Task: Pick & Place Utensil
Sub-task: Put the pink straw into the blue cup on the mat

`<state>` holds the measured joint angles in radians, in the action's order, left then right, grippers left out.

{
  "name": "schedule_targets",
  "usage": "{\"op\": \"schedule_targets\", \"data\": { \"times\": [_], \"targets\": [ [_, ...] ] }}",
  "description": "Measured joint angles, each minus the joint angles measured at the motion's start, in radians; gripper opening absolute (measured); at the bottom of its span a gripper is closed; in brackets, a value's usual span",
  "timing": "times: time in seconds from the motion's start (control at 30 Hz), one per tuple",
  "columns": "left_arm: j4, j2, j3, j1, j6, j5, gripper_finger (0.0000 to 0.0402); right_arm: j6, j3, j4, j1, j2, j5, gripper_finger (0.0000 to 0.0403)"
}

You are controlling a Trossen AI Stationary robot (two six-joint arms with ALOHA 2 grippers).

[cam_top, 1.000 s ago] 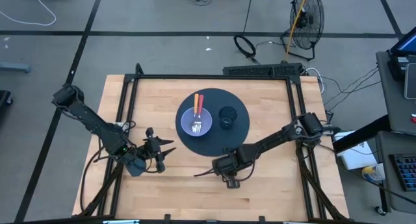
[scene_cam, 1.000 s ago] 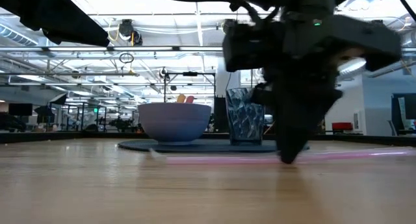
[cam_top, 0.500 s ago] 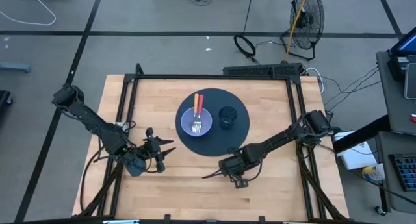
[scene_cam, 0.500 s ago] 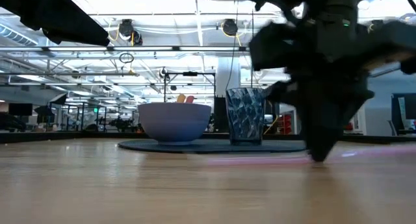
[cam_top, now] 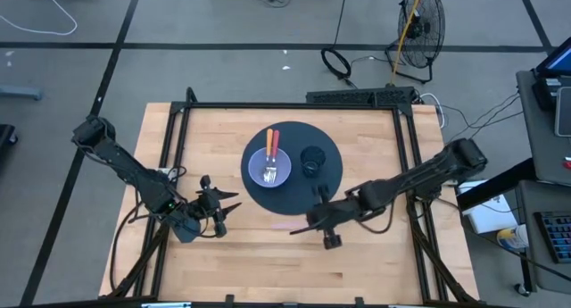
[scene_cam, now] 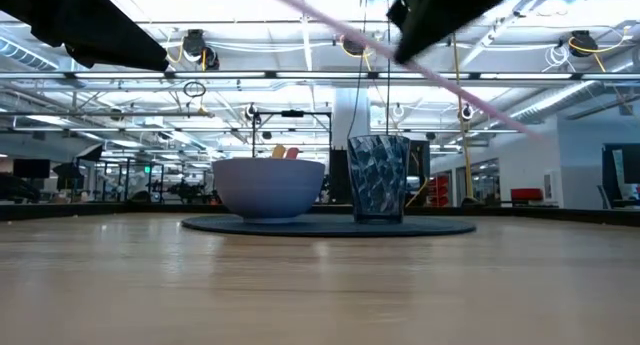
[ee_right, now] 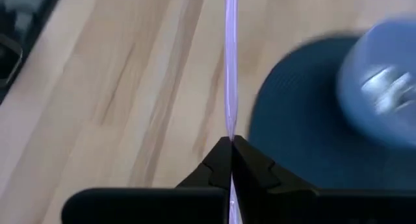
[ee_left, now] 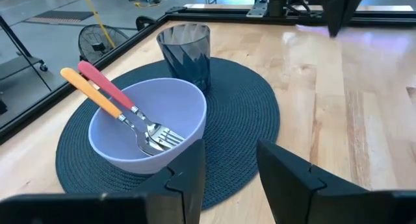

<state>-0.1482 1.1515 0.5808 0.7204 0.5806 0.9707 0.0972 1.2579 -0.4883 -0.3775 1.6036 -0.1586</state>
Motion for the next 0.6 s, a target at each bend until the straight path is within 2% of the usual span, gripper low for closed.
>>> {"op": "schedule_targets", "data": {
  "times": [0.1, 0.3, 0.53, 0.6],
  "targets": [
    [0.0, 0.0, 0.0, 0.0, 0.0, 0.0, 0.0145, -0.055, 0.0, 0.056, -0.001, -0.047, -0.052, 0.0],
    [0.002, 0.0, 0.0, 0.0, 0.002, 0.0, 0.0145, -0.176, -0.036, 0.21, 0.003, -0.139, -0.082, 0.0],
    [0.005, 0.0, 0.0, 0.0, 0.001, 0.0, 0.0145, -0.268, -0.18, 0.393, 0.014, -0.282, -0.161, 0.0],
    [0.005, 0.0, 0.0, 0.0, 0.001, 0.002, 0.0145, -0.293, -0.233, 0.49, 0.024, -0.328, -0.158, 0.0]
  ]
}}
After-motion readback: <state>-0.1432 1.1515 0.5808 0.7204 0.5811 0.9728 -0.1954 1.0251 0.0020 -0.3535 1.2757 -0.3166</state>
